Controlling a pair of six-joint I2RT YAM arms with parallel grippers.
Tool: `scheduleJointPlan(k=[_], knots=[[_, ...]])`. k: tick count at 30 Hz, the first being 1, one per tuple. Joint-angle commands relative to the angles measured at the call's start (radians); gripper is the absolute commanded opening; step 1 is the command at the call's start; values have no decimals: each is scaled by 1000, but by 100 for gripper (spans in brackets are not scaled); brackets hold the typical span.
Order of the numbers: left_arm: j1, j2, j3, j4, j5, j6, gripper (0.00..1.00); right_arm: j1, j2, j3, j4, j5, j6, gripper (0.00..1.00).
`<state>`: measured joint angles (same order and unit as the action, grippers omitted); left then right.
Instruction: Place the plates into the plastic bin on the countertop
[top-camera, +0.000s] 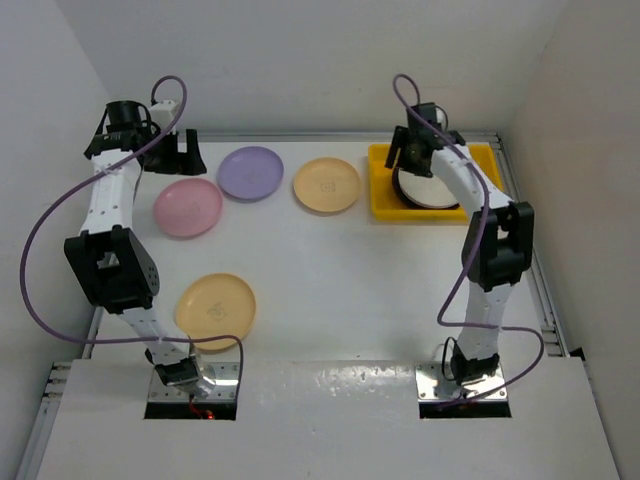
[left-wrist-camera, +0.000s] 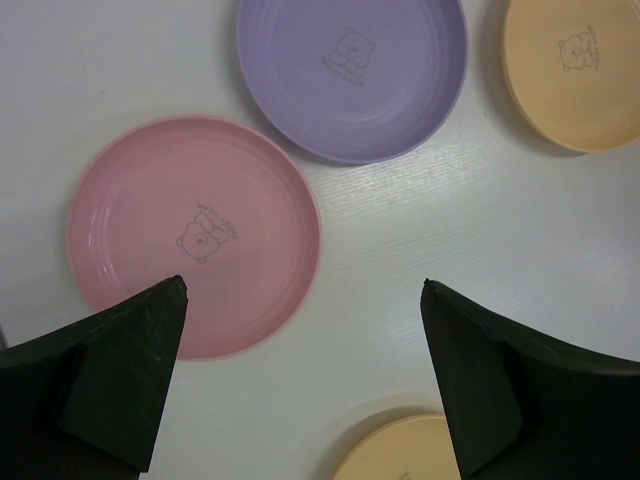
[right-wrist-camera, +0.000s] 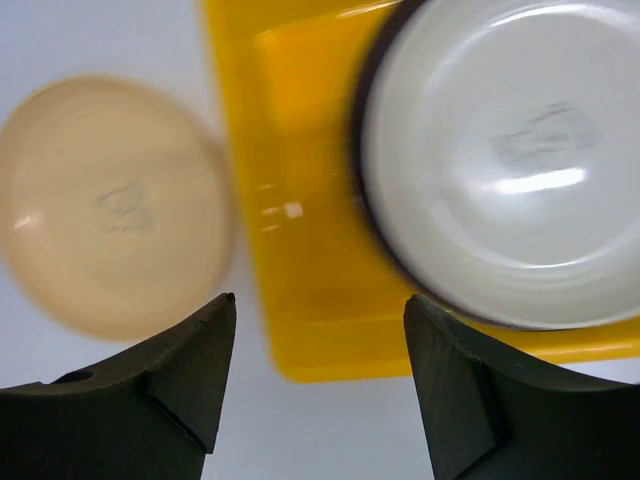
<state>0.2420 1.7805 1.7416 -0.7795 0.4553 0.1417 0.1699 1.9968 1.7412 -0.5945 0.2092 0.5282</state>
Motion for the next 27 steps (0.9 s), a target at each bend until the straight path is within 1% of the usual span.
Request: scheduleJointPlan(k=[1,3,5,7,10,11,12,13,14,15,17,18,19,25,27], knots=[[25,-67,-14,-1,17,1,100,132,40,46,32,-122,97,66],[36,-87,-40,-1,28,1,100,195,117,89,15,-67,188,65],[36,-99,-54,-1,40,10,100,236,170,136,16,-21,246,65],[45,-110,-65,-1,40,10,100,282,226,162,10,-10,285,66],[54,-110,-85,-1,63,21,100,305,272,187,-48,13,477,66],[54,-110,-85,-1,63,21,100,309,267,151,-44,74,516,68],[54,-110,-85,-1,80,21,100,319,251,92,-33,99,621,68],[63,-110,-94,-1,98,21,100,333,226,58,20,140,653,68],[63,-110,-94,-1,98,21,100,335,200,-25,33,156,682,68],[63,-110,-94,-1,112,21,100,338,188,-44,39,183,778,68],[63,-110,-85,-1,121,21,100,341,174,-66,53,211,820,68],[63,-110,-85,-1,121,21,100,341,174,-77,55,222,866,68],[63,-110,-85,-1,121,21,100,332,189,-77,79,216,872,68],[72,-92,-85,-1,131,21,100,312,276,7,59,180,917,68],[82,-92,-85,-1,131,21,100,313,296,18,53,154,929,63]])
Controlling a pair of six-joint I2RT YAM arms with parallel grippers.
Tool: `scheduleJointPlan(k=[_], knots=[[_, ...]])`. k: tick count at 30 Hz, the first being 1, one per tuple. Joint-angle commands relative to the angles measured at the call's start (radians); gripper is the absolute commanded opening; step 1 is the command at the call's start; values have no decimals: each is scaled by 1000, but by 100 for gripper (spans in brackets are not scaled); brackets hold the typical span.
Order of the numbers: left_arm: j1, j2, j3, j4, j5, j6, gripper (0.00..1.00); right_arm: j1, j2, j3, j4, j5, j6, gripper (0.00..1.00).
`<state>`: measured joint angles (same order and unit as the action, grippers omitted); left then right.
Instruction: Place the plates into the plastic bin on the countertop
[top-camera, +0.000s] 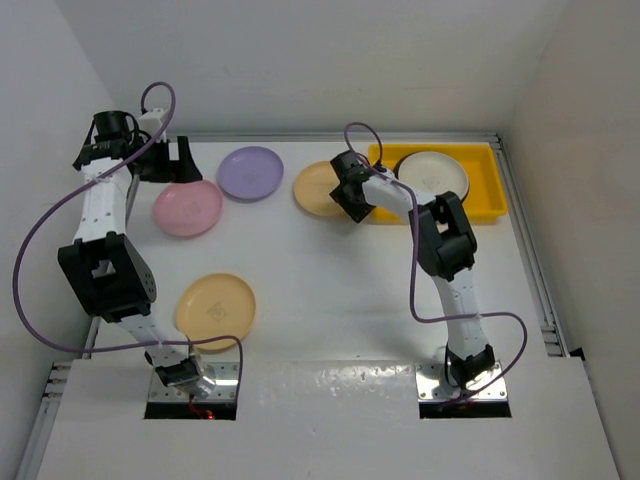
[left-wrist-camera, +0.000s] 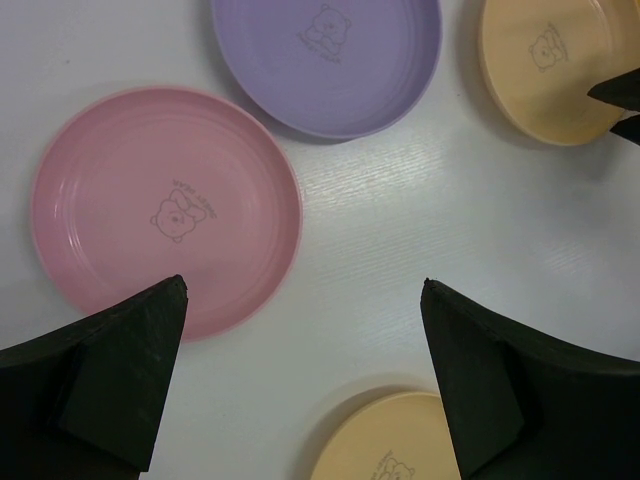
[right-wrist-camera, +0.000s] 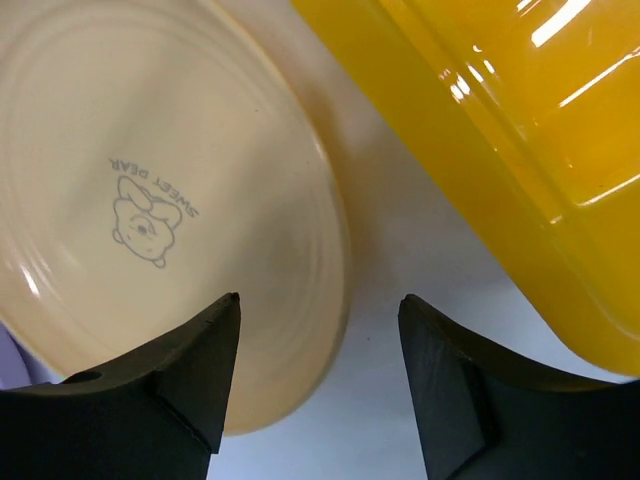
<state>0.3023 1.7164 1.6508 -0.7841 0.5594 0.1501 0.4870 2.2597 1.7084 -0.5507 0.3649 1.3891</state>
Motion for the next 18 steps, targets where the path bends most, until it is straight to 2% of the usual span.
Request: scheduleJointPlan(k=[1,2,6,7,10,12,13,14,15,16,17,18], knots=[[21,-28,6,3,27,12,100,-4,41,54,5,-9,91,62],[32,-18,6,3,36,12,100,-4,61,56,3,-29,99,59],[41,-18,6,3,45,12,100,12,81,51,12,-50,82,18],[41,-18,6,3,45,12,100,16,84,50,20,-58,62,0],[50,-18,6,3,45,12,100,24,57,50,40,-78,-1,0],[50,-18,15,3,45,12,100,38,5,42,51,-14,-123,0],[50,-18,15,3,45,12,100,42,-52,36,64,20,-157,0],[50,-18,15,3,45,12,100,51,-113,-1,96,110,-277,0],[50,-18,15,3,45,12,100,53,-183,-18,121,124,-316,0],[50,-18,15,3,45,12,100,48,-224,-89,150,121,-355,0],[50,-18,15,3,45,12,100,26,-289,-117,284,65,-503,0],[50,-18,24,3,45,12,100,12,-364,-145,320,42,-537,0]])
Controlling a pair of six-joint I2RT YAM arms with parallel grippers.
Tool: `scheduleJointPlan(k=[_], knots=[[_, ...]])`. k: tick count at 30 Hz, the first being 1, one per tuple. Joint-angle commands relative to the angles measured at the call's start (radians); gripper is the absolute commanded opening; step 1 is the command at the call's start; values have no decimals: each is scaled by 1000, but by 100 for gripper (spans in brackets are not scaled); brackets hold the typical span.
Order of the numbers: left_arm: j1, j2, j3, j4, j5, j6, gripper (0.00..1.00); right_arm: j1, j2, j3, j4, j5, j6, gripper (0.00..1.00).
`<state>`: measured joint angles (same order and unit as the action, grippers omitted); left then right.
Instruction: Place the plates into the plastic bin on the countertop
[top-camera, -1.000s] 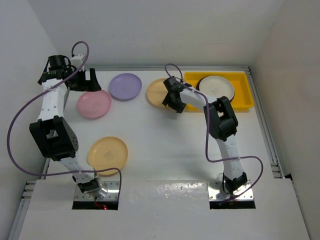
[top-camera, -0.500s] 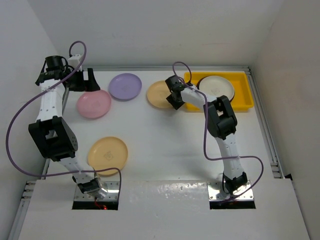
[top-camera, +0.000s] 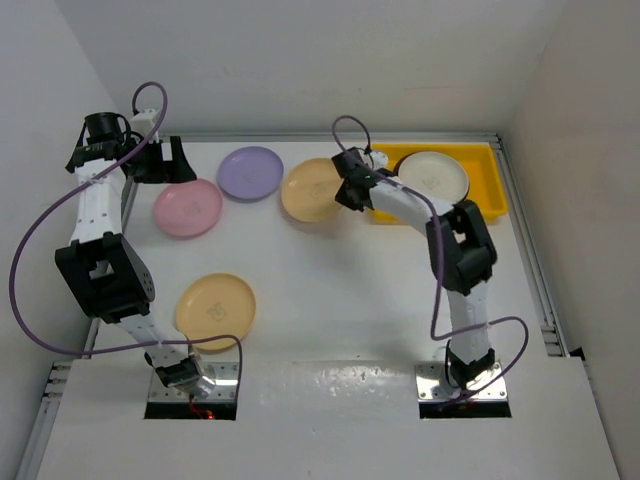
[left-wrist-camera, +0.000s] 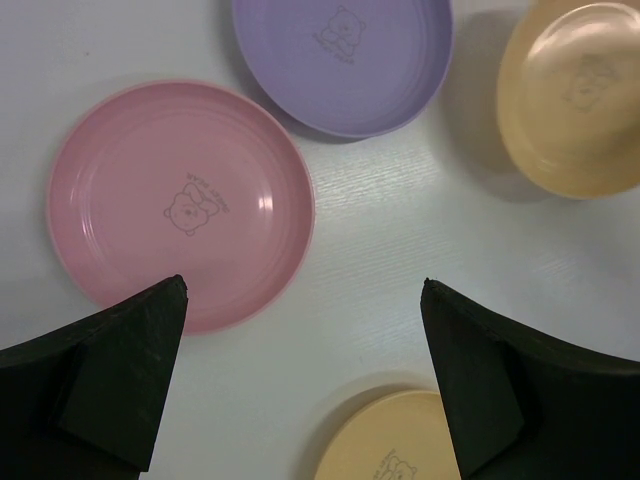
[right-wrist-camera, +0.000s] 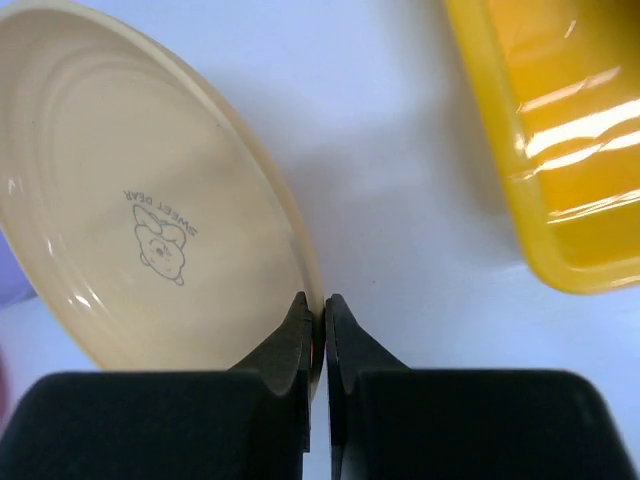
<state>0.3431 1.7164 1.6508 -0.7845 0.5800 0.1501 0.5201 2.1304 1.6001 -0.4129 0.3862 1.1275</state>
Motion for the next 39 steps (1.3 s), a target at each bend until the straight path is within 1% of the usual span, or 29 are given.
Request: scheduleJointPlan(k=[1,3,4,5,6,7,8,9,10,11,12,14,15,18,23,27,28,29,30,31,32,33,35,37,38,39], knots=[[10,-9,24,4,24,12,100,-47,-266,-83,244,4,-332,0],[10,-9,24,4,14,12,100,-148,-349,-103,221,-53,-370,0],[10,0,35,4,5,12,100,-211,-360,-100,167,-91,-371,0],[10,0,35,4,4,12,100,-285,-387,-117,163,-139,-376,0],[10,0,35,4,4,12,100,-322,-412,-130,158,-159,-391,0],[10,0,47,4,-5,12,100,-395,-418,-143,134,-199,-390,0],[10,0,47,4,-5,12,100,-431,-429,-163,120,-226,-385,0],[10,0,59,4,-5,12,100,-496,-426,-167,111,-254,-391,0],[10,0,60,4,-5,12,100,-559,-419,-169,77,-256,-396,0],[10,0,60,4,-5,12,100,-580,-412,-169,66,-259,-420,0],[10,0,60,4,-5,3,100,-635,-394,-169,50,-260,-437,0],[10,0,60,4,-15,3,100,-664,-380,-164,39,-276,-458,0],[10,0,60,4,-16,3,100,-692,-374,-161,43,-320,-466,0],[10,0,50,4,-25,3,100,-732,-331,-143,45,-354,-457,0],[10,-9,41,4,-34,3,100,-744,-261,-123,59,-382,-440,0],[10,-9,41,4,-43,3,100,-741,-210,-81,6,-382,-423,0],[10,-9,41,4,-43,3,100,-738,-195,-86,-19,-383,-422,7],[10,-9,41,4,-43,3,100,-736,-196,-91,-14,-363,-411,24],[10,-18,41,4,-43,3,100,-736,-196,-91,-20,-330,-413,24],[10,-18,41,4,-43,3,100,-736,-202,-97,-17,-333,-411,46],[10,-18,41,4,-43,3,100,-729,-214,-100,-14,-308,-423,60],[10,-18,41,4,-52,3,100,-724,-228,-98,-7,-308,-437,68],[10,-18,41,4,-52,3,100,-701,-237,-69,-12,-300,-481,79],[10,-18,41,4,-52,3,100,-657,-256,-10,-70,-276,-576,83],[10,-18,50,4,-52,3,100,-584,-263,29,-107,-232,-601,84],[10,-27,50,4,-61,3,100,-551,-282,56,-121,-187,-677,84]])
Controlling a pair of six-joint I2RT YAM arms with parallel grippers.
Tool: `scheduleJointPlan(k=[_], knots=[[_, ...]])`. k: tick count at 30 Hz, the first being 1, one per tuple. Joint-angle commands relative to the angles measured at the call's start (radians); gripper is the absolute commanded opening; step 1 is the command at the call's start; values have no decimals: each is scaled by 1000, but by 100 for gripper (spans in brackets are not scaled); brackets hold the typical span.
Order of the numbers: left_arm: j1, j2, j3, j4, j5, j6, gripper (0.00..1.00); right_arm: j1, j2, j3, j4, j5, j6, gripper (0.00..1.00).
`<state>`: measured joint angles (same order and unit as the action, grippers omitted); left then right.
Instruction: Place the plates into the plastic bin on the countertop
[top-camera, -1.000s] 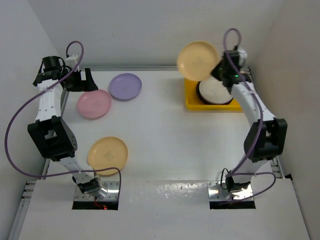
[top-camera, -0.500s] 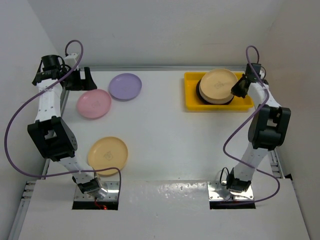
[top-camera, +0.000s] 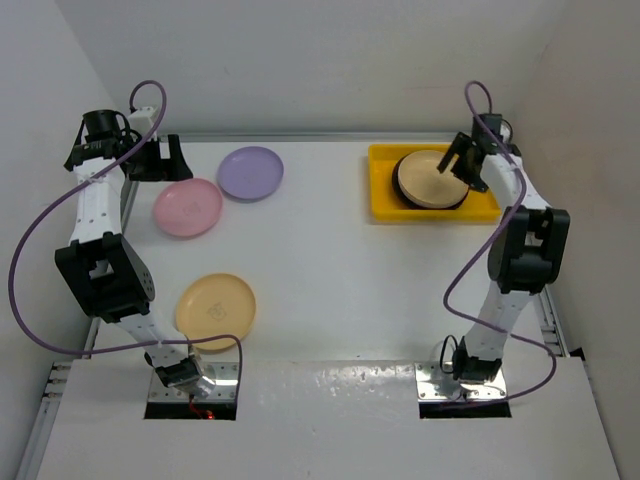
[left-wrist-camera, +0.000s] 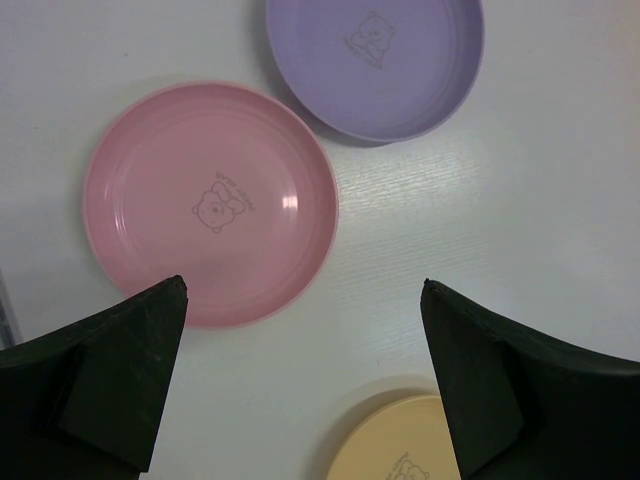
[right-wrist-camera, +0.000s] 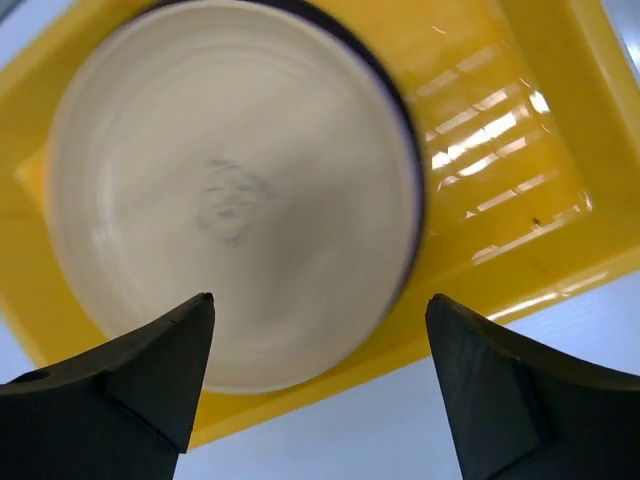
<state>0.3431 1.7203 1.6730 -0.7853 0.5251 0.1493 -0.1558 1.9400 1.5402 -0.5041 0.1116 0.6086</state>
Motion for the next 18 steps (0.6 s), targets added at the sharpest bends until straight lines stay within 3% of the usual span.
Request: scheduleJointPlan(k=[1,5,6,8,10,12,13,16,18], knots=[[10,-40,28,4,-7,13,100,148,-117,121,-48,105,-177,85],[42,-68,19,4,-36,-11,100,497,-165,54,-30,-48,-242,76],[51,-85,19,4,-36,-23,100,546,-153,44,-22,-161,-227,64],[74,-111,-22,15,-54,-65,100,735,-40,81,-7,-254,-167,55],[118,-166,-53,43,-68,-83,100,885,104,187,18,-346,-97,67],[167,-195,-81,43,-89,-93,100,953,199,236,38,-380,-93,75],[186,-224,-103,43,-89,-93,100,1037,256,300,44,-372,-118,77],[250,-274,-137,43,-77,-77,100,1116,344,363,44,-337,-81,77],[269,-283,-163,32,-65,-45,100,1145,364,304,103,-342,-55,73]])
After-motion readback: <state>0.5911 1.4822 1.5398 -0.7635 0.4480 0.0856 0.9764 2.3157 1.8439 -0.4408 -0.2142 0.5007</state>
